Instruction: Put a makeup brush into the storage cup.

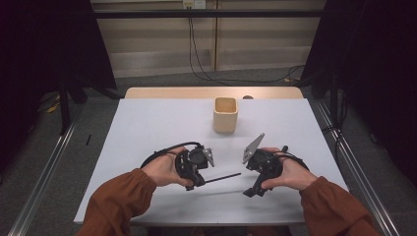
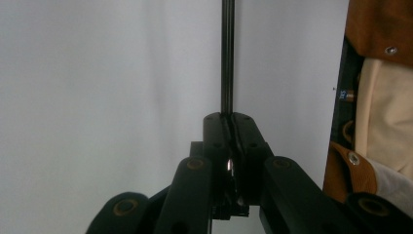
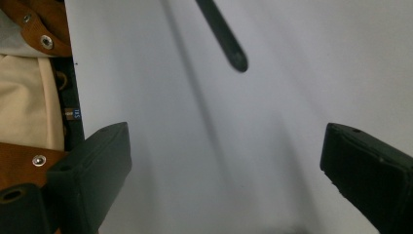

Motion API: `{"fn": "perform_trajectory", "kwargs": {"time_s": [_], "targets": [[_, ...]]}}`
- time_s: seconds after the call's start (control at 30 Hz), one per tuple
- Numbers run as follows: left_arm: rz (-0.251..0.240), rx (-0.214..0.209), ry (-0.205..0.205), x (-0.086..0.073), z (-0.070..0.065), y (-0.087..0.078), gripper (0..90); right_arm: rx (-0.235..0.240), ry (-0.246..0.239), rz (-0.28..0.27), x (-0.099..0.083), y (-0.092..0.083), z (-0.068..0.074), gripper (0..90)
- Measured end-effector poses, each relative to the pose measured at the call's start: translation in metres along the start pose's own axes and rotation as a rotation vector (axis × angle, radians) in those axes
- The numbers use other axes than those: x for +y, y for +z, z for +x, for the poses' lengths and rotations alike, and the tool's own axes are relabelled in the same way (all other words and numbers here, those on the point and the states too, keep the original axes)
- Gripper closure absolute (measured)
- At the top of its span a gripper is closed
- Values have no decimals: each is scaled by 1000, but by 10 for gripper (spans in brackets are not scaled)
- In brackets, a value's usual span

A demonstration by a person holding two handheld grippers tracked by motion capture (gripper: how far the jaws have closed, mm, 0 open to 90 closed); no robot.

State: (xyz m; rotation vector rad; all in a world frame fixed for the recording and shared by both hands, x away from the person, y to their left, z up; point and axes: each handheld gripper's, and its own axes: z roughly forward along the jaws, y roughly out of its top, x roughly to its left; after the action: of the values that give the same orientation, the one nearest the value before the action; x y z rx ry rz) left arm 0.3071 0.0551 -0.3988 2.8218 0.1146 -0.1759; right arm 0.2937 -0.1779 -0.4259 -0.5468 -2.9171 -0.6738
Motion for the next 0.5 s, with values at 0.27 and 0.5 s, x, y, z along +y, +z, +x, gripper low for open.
{"fn": "perform_trajectory", "kwargs": {"time_s": [0.27,0.5], "targets": [[36,7,24,5,0,6,858,25,-32,63,9,7,0,48],[34,-7,32,7,1,8,858,30,-74,80,14,15,2,207]]}}
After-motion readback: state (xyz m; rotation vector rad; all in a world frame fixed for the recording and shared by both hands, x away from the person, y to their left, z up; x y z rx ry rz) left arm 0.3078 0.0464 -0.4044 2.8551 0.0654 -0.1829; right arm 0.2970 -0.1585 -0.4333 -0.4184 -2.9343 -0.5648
